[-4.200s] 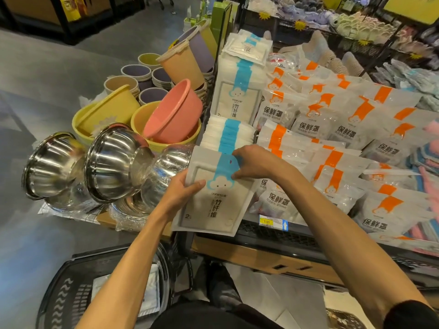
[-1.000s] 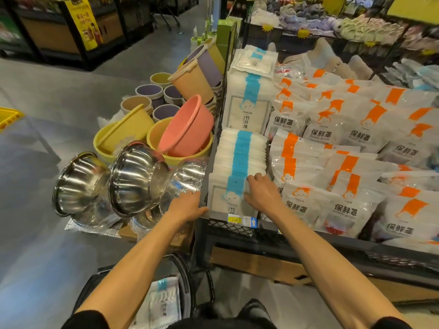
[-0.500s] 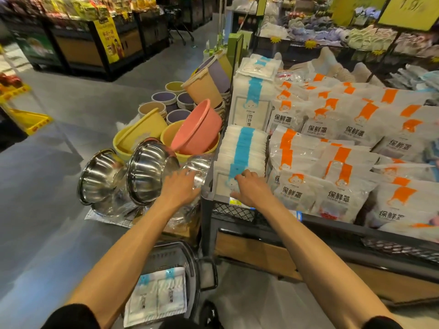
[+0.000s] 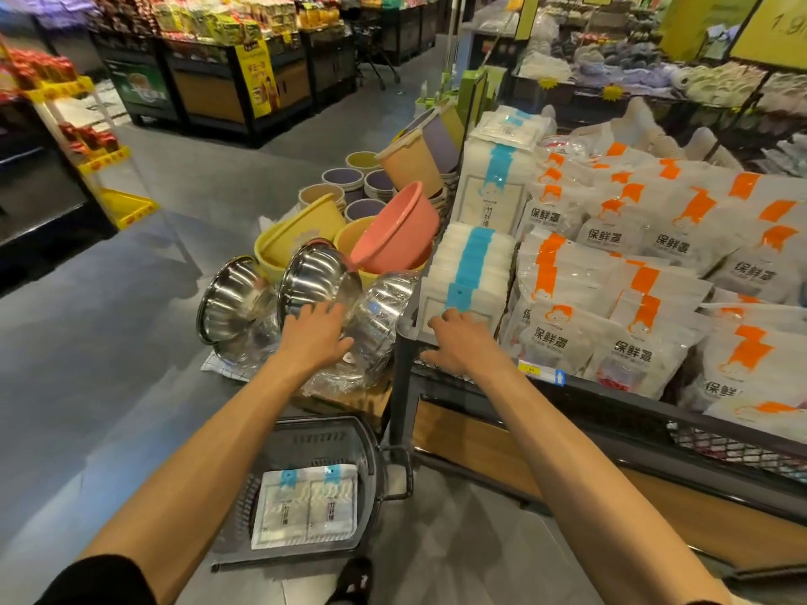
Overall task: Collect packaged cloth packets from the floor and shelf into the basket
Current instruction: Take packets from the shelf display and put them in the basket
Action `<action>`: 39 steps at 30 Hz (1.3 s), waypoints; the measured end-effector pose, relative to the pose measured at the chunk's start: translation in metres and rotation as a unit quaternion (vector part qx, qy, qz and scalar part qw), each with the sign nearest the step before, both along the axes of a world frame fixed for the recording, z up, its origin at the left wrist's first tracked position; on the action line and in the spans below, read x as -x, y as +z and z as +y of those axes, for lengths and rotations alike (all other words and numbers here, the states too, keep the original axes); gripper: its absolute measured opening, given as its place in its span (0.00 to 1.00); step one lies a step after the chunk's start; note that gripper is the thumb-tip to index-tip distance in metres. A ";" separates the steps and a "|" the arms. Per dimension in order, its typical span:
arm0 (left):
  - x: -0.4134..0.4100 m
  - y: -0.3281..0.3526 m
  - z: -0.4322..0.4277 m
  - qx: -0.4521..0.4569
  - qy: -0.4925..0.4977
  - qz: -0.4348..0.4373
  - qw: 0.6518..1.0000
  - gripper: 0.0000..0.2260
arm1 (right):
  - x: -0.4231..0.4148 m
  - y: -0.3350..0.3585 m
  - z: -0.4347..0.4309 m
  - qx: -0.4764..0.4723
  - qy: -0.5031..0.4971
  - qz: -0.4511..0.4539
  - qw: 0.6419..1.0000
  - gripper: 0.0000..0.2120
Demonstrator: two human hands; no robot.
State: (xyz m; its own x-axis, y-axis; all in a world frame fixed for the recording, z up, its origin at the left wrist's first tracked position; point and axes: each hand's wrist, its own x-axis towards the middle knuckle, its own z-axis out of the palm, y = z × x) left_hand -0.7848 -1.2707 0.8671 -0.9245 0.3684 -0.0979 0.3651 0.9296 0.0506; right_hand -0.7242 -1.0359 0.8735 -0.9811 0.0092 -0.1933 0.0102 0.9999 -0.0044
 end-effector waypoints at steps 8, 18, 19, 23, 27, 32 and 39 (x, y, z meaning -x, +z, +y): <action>-0.010 -0.001 -0.036 0.006 0.006 -0.012 1.000 0.26 | -0.005 0.000 -0.043 -0.009 0.021 -0.018 1.000 0.31; 0.003 -0.027 -0.127 -0.026 0.014 -0.027 0.999 0.24 | 0.023 -0.031 -0.121 0.021 0.017 -0.054 0.998 0.30; 0.006 -0.035 -0.138 -0.028 0.014 -0.030 0.999 0.24 | 0.026 -0.038 -0.131 0.027 0.015 -0.062 0.998 0.29; 0.018 -0.076 -0.179 -0.033 0.012 -0.051 0.998 0.23 | 0.039 -0.073 -0.169 0.033 0.010 -0.085 0.996 0.24; 0.026 -0.123 -0.206 -0.013 0.027 -0.110 0.993 0.23 | 0.049 -0.116 -0.202 0.039 0.001 -0.123 0.992 0.26; 0.033 -0.203 -0.231 -0.004 0.038 -0.144 0.989 0.24 | 0.066 -0.190 -0.230 0.050 -0.006 -0.152 0.987 0.25; 0.054 -0.368 -0.260 -0.004 0.083 -0.180 0.980 0.24 | 0.082 -0.358 -0.239 0.053 -0.032 -0.209 0.976 0.25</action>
